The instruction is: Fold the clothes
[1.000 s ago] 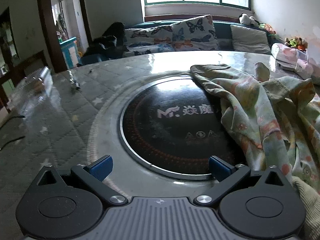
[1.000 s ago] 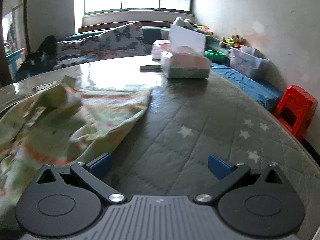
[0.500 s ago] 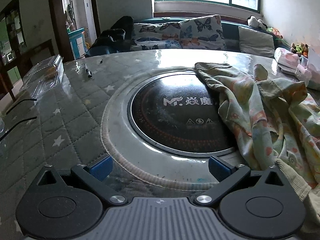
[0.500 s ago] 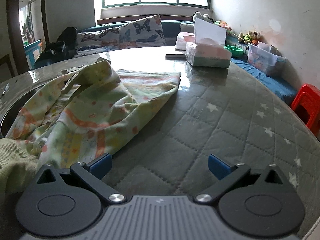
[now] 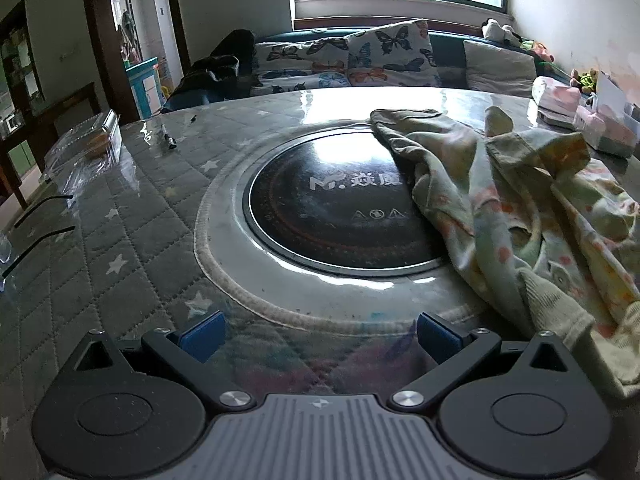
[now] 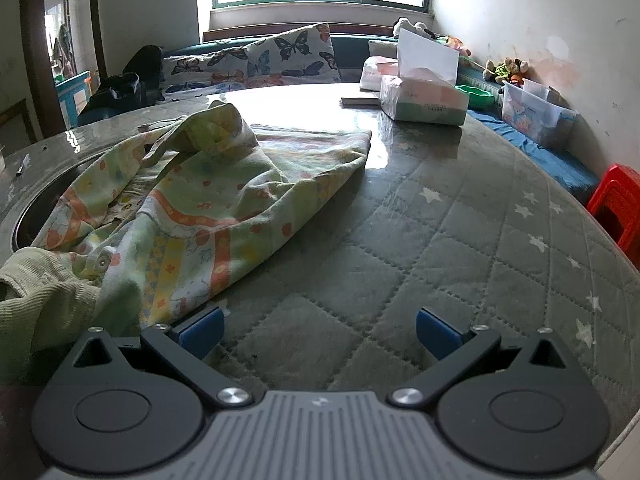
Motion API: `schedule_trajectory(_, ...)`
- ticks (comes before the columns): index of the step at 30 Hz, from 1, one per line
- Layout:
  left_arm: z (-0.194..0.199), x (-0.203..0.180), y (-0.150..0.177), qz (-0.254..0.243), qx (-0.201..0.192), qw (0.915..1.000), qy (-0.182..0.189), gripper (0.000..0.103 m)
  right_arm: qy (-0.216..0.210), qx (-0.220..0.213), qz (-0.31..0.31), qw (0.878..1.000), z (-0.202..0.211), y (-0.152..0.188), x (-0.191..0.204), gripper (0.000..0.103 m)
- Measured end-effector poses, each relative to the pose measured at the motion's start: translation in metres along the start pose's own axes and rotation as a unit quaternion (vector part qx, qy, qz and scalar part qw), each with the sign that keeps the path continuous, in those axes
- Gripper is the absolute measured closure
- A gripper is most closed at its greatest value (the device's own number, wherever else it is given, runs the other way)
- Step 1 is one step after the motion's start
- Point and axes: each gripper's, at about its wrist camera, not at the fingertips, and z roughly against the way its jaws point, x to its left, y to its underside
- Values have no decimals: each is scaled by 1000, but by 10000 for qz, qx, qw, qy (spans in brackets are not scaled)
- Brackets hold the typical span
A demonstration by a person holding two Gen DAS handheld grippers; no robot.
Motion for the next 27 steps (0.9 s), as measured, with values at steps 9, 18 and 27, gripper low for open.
schedule_trajectory(9, 9, 4, 1, 63, -85, 9999, -57, 0, -223, -300, -14, 9993, 17, -6, 7, 0)
schedule_trajectory(18, 12, 8, -2, 175, -152, 9997, -77, 0, -1304, -439, 325, 9900, 28, -5, 31, 0)
schedule_trajectory(27, 24, 0, -5, 107, -305, 9993, 196, 0, -1319, 70, 1047, 9857, 12, 9, 63, 0)
